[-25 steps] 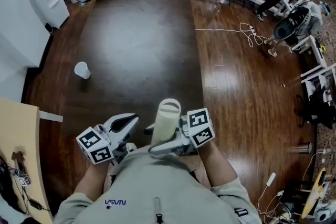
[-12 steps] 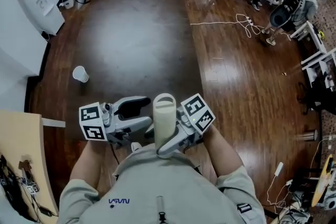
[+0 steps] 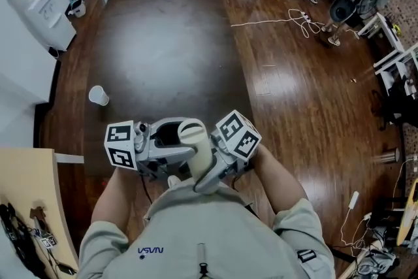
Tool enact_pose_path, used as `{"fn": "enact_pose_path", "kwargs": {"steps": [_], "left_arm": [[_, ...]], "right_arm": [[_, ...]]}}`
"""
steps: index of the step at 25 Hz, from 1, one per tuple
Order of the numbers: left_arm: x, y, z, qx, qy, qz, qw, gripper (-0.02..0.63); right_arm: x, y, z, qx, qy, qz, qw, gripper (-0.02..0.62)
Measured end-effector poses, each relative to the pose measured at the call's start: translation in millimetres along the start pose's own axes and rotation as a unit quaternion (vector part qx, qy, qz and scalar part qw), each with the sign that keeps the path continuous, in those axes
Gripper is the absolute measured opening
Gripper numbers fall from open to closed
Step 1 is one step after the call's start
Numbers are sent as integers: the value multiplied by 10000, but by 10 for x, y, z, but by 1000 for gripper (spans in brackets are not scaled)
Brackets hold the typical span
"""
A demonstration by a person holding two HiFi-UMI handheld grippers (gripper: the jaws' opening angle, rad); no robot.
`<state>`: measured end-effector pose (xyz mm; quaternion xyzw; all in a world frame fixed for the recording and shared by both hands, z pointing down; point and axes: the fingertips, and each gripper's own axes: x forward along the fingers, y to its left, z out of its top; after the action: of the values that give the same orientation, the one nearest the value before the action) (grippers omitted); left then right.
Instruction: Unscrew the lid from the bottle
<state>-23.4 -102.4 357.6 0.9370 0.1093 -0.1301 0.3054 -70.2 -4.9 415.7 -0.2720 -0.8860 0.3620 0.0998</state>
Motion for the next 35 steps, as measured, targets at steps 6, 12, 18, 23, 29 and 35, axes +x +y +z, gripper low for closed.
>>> {"fn": "enact_pose_path", "kwargs": {"steps": [6, 12, 18, 23, 29, 35], "left_arm": [[-48, 79, 43, 188, -116, 526, 9984, 272], [-91, 244, 33, 691, 100, 1559, 9853, 273], [-224, 568, -4, 1253, 230, 3500, 9281, 278], [-302, 653, -14, 1552, 111, 4207, 8938, 275], [-263, 585, 26, 1417, -1, 3718, 9175, 273], [-282, 229, 239, 711, -702, 2054, 9736, 312]], "right_arm": [[-63, -163, 31, -140, -17, -543, 9984, 300], [-212, -561, 3, -220, 165, -1939, 9806, 299], [-647, -1244, -41, -147, 371, -4642, 8848, 299], [-807, -1467, -14, -78, 210, -5709, 8207, 299], [-693, -1365, 21, -70, 86, -5167, 8561, 299], [-308, -821, 169, -564, -124, -3130, 9480, 299]]}}
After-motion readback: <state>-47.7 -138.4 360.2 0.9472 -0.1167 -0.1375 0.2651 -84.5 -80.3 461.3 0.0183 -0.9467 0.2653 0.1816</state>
